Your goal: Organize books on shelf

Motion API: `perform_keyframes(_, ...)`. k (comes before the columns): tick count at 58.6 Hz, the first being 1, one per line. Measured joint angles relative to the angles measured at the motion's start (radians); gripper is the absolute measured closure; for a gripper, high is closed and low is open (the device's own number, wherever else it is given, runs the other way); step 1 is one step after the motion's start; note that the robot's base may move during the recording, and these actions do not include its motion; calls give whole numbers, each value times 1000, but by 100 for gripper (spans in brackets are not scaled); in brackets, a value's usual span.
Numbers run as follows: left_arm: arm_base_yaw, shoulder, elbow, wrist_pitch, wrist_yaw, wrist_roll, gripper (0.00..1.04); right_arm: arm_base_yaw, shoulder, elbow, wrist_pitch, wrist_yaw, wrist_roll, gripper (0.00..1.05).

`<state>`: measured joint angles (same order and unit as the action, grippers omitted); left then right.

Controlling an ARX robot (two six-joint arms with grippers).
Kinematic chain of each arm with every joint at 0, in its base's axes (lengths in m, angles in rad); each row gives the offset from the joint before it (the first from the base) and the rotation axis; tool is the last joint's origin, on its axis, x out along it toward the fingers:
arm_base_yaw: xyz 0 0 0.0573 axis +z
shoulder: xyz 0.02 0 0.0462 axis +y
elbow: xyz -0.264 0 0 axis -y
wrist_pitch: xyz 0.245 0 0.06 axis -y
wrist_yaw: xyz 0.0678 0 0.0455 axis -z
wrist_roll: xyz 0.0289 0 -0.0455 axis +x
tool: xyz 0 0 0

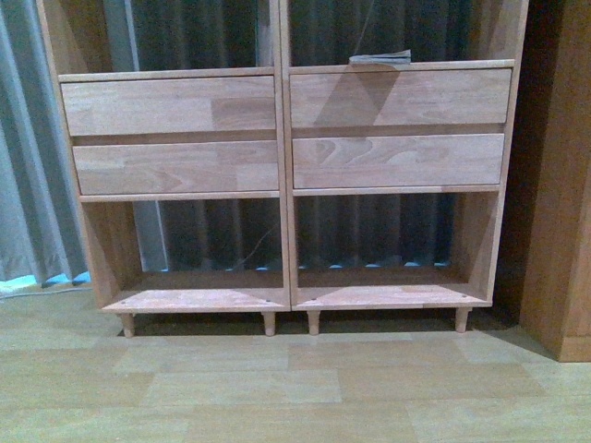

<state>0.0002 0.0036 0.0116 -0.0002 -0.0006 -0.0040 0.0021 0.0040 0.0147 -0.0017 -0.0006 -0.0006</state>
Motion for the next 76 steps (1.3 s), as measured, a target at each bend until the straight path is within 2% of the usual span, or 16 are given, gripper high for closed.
perform_keyframes(76,0,0,0,0,0,0,7,0,0,0,0,0,0,7)
